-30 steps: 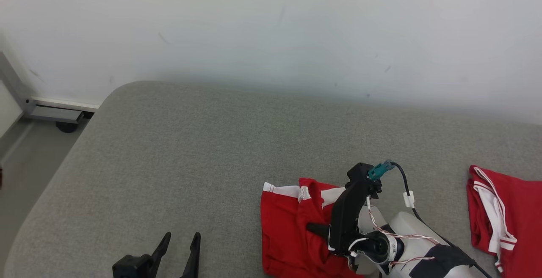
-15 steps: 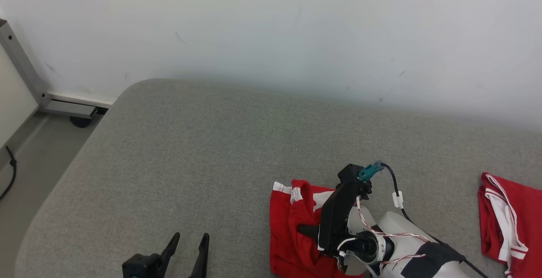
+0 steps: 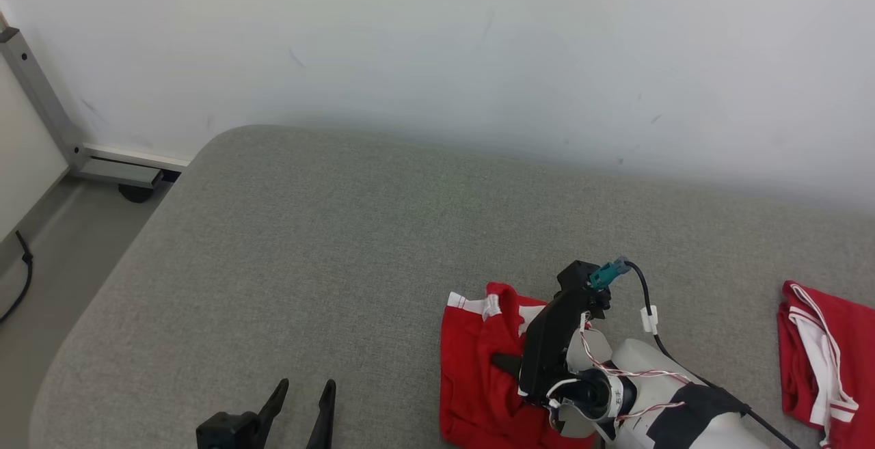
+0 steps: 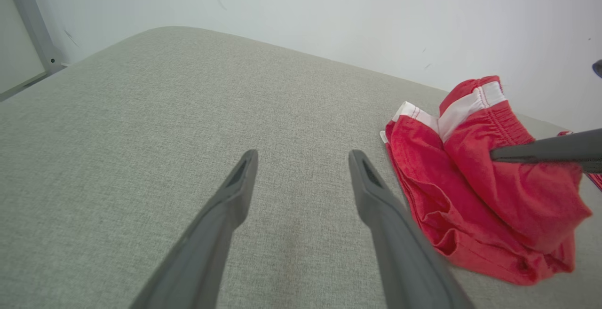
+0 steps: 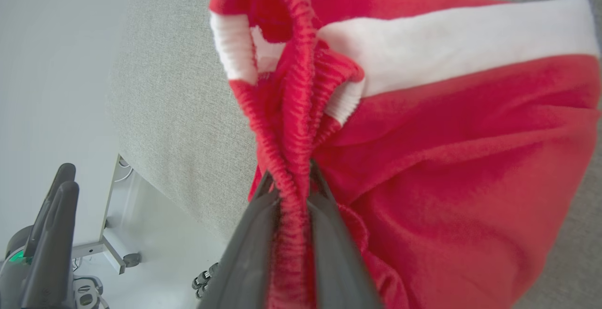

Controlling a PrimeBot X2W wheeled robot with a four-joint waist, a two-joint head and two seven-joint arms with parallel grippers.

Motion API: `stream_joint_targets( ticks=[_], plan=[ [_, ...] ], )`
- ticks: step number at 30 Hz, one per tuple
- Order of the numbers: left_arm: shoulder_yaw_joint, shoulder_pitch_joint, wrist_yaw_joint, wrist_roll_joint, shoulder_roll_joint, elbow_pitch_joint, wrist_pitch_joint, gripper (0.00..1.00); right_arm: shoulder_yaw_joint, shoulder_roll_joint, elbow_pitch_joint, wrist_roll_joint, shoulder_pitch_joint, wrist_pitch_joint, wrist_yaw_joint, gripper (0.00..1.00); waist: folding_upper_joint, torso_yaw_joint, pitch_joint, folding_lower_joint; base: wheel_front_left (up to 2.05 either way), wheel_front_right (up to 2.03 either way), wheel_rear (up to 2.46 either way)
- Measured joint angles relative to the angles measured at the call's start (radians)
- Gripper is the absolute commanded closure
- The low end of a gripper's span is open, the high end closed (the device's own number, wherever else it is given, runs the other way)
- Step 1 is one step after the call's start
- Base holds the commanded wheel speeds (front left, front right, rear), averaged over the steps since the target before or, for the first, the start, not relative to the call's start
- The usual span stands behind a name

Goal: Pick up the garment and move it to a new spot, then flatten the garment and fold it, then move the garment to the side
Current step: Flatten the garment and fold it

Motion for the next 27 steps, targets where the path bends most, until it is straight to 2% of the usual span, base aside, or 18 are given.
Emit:
stream_joint_targets(
  ticks=[1, 7, 11, 14, 16, 21, 27],
  plan=[
    [0.001, 0.0, 0.0, 0.001, 0.0, 0.001, 0.0, 0.0, 0.005, 0.0, 0.003, 0.003, -0.001, -0.007, 0.0, 0.0, 0.0, 0.001, 0.0, 0.0, 0.0, 0.0, 0.0],
    [0.016, 0.0, 0.001, 0.001, 0.003, 0.003, 0.0, 0.0, 0.033, 0.001, 0.019, 0.024, -0.037, -0.02, 0.0, 0.0, 0.0, -0.002, -0.002, 0.0, 0.0, 0.0, 0.0],
    [0.022, 0.004, 0.001, 0.001, 0.006, 0.003, 0.0, 0.0, 0.016, 0.001, 0.013, 0.023, -0.042, -0.04, 0.001, 0.0, 0.0, -0.015, -0.007, 0.0, 0.0, 0.0, 0.0],
    [0.029, 0.019, 0.002, 0.001, 0.007, 0.0, 0.0, 0.0, -0.015, -0.008, -0.029, 0.022, -0.041, -0.09, 0.023, 0.0, 0.0, -0.029, -0.01, 0.0, 0.0, 0.0, 0.0],
    [0.031, 0.026, 0.002, 0.001, 0.012, 0.0, 0.0, 0.0, -0.014, -0.037, -0.058, -0.004, -0.04, -0.129, 0.037, 0.0, 0.0, -0.038, -0.012, -0.0001, 0.0, 0.0, 0.0],
    [0.045, 0.042, 0.01, 0.001, 0.025, -0.022, 0.0, 0.0, 0.001, -0.152, -0.081, -0.085, -0.002, -0.212, 0.037, 0.0, 0.0, -0.062, -0.012, -0.0001, 0.0, 0.0, 0.0],
    [0.053, 0.042, 0.012, 0.003, 0.032, -0.048, 0.0, 0.0, 0.04, -0.162, -0.097, -0.115, 0.098, -0.254, 0.037, 0.0, 0.0, -0.082, -0.001, 0.0, 0.0, 0.0, 0.0]
  ],
)
